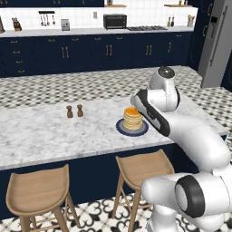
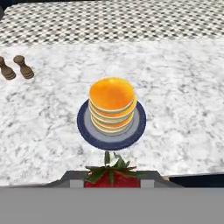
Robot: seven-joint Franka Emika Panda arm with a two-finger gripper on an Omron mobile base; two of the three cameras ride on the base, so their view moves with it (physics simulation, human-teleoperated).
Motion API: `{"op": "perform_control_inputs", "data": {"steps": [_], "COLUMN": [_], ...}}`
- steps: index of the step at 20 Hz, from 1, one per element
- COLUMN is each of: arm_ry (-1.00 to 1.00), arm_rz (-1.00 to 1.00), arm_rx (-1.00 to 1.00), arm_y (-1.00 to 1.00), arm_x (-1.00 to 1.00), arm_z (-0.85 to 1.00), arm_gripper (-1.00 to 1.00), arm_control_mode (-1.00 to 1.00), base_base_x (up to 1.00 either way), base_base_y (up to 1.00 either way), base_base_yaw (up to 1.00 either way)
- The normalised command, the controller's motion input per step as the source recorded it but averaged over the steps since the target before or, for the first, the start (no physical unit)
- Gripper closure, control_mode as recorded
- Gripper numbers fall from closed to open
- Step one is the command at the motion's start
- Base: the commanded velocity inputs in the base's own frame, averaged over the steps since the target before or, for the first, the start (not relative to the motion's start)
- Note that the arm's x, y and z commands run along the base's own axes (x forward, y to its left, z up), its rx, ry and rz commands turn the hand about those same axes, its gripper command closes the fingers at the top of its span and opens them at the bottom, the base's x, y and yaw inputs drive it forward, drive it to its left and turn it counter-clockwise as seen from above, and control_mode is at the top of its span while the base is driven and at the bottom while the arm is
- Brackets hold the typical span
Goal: Take the strawberry from the fridge and place it on top of the pancake, located on the dining counter.
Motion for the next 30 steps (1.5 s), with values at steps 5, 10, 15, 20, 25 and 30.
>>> {"op": "perform_control_inputs", "data": {"steps": [5, 10, 15, 20, 25, 30], "arm_ry": [0.01, 0.24, 0.10, 0.07, 0.06, 0.02], "arm_rz": [0.00, 0.01, 0.00, 0.00, 0.00, 0.00], "arm_rx": [0.00, 0.00, 0.00, 0.00, 0.00, 0.00], "arm_y": [0.00, -0.11, -0.09, 0.00, 0.10, 0.00], "arm_x": [0.99, 0.72, 0.38, 0.74, 0.23, -0.05], "arm_z": [-0.43, -0.11, -0.12, -0.28, -0.36, -0.21], "arm_gripper": [1.00, 1.00, 1.00, 1.00, 1.00, 1.00], "arm_control_mode": [-1.00, -1.00, -1.00, -1.00, -1.00, -1.00], "base_base_x": [0.00, 0.00, 0.00, 0.00, 0.00, 0.00], "base_base_y": [0.00, 0.00, 0.00, 0.00, 0.00, 0.00], "base_base_yaw": [0.00, 0.00, 0.00, 0.00, 0.00, 0.00]}}
